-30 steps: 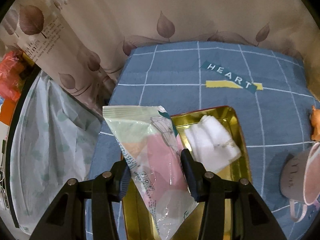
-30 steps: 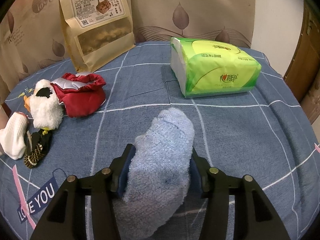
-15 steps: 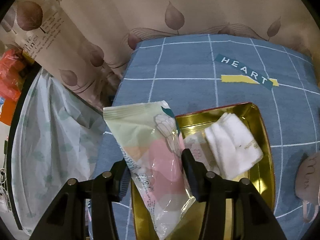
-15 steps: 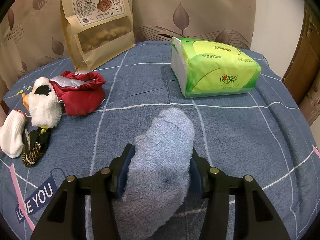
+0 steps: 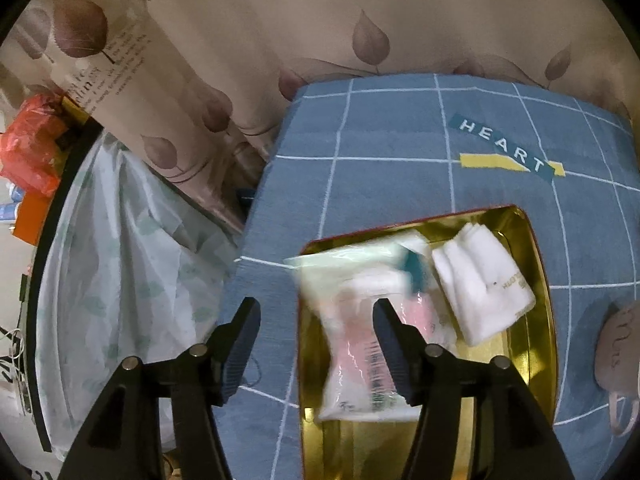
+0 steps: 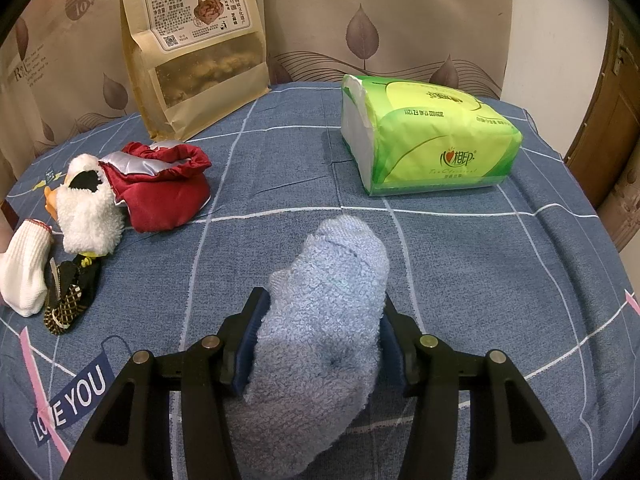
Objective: Organize soft objects
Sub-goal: 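Carry the pink wipes pack with the left tool into the tin tray and release, then carry the blue towel with the right tool over the tin tray and release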
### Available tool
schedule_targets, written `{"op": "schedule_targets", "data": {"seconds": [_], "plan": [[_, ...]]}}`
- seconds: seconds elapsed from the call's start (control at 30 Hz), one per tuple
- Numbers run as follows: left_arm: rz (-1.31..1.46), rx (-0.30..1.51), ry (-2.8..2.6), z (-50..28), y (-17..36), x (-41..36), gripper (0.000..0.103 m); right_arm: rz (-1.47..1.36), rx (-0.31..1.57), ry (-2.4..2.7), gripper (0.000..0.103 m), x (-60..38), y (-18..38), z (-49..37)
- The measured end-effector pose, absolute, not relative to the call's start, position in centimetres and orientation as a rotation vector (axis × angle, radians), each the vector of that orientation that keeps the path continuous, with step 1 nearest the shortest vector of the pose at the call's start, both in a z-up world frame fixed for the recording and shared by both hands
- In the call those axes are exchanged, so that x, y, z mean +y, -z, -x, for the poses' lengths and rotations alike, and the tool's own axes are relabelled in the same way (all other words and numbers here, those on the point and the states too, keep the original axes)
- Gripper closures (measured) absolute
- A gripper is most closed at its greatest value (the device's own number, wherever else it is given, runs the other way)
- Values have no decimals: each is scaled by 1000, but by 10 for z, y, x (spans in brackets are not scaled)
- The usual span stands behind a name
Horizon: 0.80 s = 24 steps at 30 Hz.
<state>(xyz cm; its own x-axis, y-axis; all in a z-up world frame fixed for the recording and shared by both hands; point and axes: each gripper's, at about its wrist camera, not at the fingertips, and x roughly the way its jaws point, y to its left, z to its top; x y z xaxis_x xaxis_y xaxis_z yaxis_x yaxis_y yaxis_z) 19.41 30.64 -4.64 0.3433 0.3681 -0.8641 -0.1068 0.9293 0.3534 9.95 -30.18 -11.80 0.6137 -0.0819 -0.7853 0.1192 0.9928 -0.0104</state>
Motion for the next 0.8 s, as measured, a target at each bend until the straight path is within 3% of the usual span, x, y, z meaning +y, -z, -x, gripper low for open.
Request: {"op": "schedule_targets", "data": {"seconds": [0.43, 0.5, 0.57, 0.8], "plan": [[-193, 1068, -355, -151, 19, 286, 43, -45, 904, 116, 52, -301, 117, -99], [-204, 1037, -376, -140, 15, 276, 43, -48, 903, 115, 48, -302, 117, -100], [-200, 1009, -372, -127, 11, 267, 43, -54, 908, 108, 37, -301, 119, -101], [-78, 987, -329, -93, 11, 252, 43, -63, 919, 106, 35, -299, 118, -96]]}}
